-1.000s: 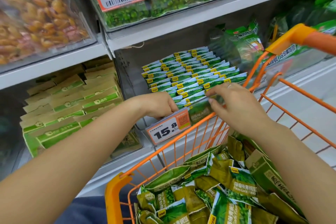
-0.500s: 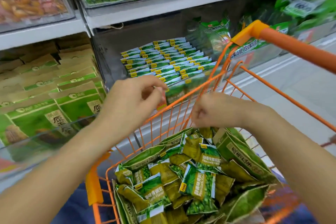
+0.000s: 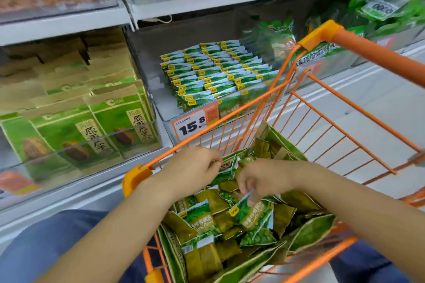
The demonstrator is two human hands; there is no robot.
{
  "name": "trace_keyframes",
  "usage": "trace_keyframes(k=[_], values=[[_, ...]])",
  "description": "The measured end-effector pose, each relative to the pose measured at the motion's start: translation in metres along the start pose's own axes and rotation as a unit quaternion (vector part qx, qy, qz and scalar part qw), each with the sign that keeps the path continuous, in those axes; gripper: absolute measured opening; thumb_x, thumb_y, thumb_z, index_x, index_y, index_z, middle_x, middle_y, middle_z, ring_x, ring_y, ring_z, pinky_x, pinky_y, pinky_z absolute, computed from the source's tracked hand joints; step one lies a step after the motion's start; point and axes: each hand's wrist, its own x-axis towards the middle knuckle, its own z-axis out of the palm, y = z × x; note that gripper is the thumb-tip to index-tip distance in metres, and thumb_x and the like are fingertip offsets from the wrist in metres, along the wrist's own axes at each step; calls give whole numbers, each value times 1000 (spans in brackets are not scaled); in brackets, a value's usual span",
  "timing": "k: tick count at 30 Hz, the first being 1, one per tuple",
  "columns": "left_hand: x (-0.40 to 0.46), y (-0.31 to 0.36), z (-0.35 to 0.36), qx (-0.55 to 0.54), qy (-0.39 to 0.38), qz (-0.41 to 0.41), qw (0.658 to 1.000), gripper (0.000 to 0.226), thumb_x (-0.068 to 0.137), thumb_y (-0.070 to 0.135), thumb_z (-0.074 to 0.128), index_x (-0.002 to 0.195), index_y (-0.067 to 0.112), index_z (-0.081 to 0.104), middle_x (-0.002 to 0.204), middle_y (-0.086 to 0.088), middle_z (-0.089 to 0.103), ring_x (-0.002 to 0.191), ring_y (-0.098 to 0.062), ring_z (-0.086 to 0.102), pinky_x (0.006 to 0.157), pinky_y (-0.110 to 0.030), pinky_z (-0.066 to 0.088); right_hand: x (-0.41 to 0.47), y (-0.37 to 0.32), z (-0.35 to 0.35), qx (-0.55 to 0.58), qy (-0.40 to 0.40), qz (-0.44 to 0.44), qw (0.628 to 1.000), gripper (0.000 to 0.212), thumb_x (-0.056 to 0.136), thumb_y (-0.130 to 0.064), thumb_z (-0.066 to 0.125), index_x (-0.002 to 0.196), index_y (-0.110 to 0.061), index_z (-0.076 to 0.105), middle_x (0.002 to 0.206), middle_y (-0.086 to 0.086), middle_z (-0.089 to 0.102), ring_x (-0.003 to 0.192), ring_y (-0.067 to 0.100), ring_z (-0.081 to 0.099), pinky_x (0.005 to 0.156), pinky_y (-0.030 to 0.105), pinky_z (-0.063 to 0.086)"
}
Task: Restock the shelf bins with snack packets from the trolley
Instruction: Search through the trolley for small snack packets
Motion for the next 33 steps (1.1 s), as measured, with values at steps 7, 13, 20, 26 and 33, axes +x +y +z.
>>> trace_keyframes(k=[7,13,20,26,33], values=[[0,10,-17,-335,-19,-42,941,41,76,69,58,79,31,71,72,10,64,67,-11,63,68,-41,54,-26,-11,-42,230,226,-103,941,19,74,-3,79,77,-14,64,73,6,68,65,16,58,61,28,43],[-7,16,-77,-186,160,-69,967,34,76,55,73,70,24,61,62,-3,58,57,-20,52,58,-32,32,-24,-32,-73,344,411,-196,821,13,80,-26,71,80,-13,67,74,4,68,66,7,63,65,18,48],[42,-1,-122,126,269,-171,939,27,94,35,54,107,11,56,96,-17,67,93,-39,60,65,-37,33,36,-7,-94,-87,493,-33,865,38,98,-45,41,116,-19,62,113,4,65,113,24,53,103,36,31],[131,-44,-115,-70,316,-422,847,30,98,14,46,118,-3,58,126,-23,58,119,-37,53,88,-35,44,50,7,-86,-147,520,-68,839,64,90,-44,11,92,-15,69,86,4,69,88,25,62,113,41,24],[153,-75,-87,-232,291,-492,787,32,101,12,43,131,13,50,133,-3,51,124,-21,48,72,-23,36,57,11,-83,-153,532,-86,828,57,90,-45,22,93,-16,70,85,2,70,87,24,63,111,43,32]])
